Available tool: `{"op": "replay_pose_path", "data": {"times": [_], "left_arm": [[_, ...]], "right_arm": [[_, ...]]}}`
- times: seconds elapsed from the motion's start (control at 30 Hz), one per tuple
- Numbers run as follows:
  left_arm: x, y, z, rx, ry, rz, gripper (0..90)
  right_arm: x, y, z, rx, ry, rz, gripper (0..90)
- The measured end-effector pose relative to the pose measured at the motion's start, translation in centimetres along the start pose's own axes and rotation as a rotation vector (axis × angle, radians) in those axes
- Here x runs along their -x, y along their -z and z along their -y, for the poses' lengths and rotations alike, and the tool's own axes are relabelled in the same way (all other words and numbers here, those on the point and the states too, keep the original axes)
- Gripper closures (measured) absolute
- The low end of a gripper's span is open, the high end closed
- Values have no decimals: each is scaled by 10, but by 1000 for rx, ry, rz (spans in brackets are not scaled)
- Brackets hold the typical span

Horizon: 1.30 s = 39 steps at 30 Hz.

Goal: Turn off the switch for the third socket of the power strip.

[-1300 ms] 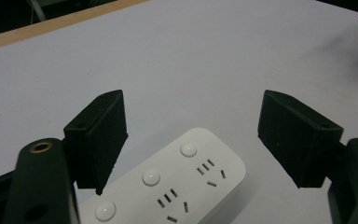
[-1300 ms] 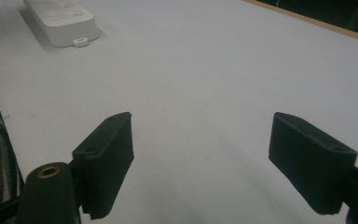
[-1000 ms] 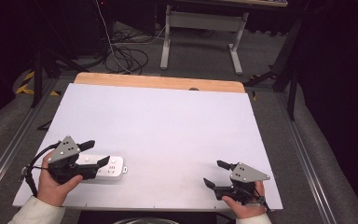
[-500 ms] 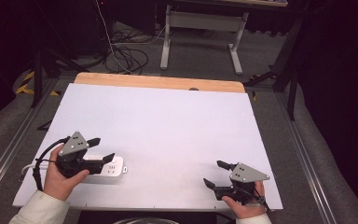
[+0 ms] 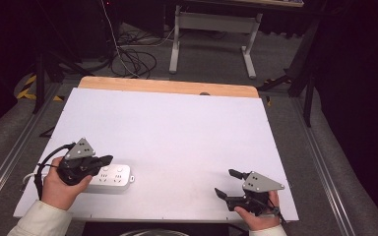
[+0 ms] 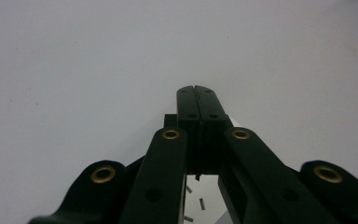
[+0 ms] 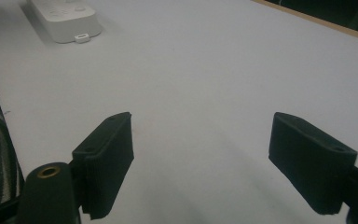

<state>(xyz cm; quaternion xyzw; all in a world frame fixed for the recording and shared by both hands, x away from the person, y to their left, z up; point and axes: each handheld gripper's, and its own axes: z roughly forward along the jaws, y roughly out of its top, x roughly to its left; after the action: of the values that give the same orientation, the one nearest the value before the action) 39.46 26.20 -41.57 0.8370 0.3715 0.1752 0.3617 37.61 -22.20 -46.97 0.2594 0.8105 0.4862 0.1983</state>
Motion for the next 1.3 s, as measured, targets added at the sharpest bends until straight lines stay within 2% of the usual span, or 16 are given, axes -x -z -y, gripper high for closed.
{"op": "replay_pose_path", "data": {"times": [0.07,0.1,0.17,0.27,0.33,0.4,0.53,0.7,0.73,1.13,1.17,1.3], "left_arm": [[1,-2,-1,-39,-16,-28,899],[1,-2,-1,-39,-16,-28,898],[2,-4,-1,-70,-18,-27,899],[2,-7,-2,-103,-30,-47,899],[2,-11,-3,-147,-21,-63,899],[2,-12,-3,-157,-18,-67,899],[-1,-16,-3,-211,-3,-77,899],[-3,-19,-4,-241,4,-92,899],[-2,-20,-4,-250,8,-81,899],[-3,-29,-5,-338,8,-82,899],[-3,-29,-5,-352,-1,-100,899],[-3,-30,-6,-353,1,-95,899]], "right_arm": [[0,0,0,0,-1,0,228],[0,0,0,0,-1,0,228],[0,0,0,-1,-1,-1,228],[0,0,0,0,-1,-1,228],[0,0,0,0,-2,-1,228],[0,-1,0,1,-3,-4,228],[0,-1,1,-1,-4,-6,228],[1,-1,1,-2,-3,-5,228],[0,-1,1,-2,-3,-6,228],[0,-1,1,-5,-2,-9,228],[0,-1,1,-5,-1,-9,228],[0,-1,1,-5,-2,-10,228]]}}
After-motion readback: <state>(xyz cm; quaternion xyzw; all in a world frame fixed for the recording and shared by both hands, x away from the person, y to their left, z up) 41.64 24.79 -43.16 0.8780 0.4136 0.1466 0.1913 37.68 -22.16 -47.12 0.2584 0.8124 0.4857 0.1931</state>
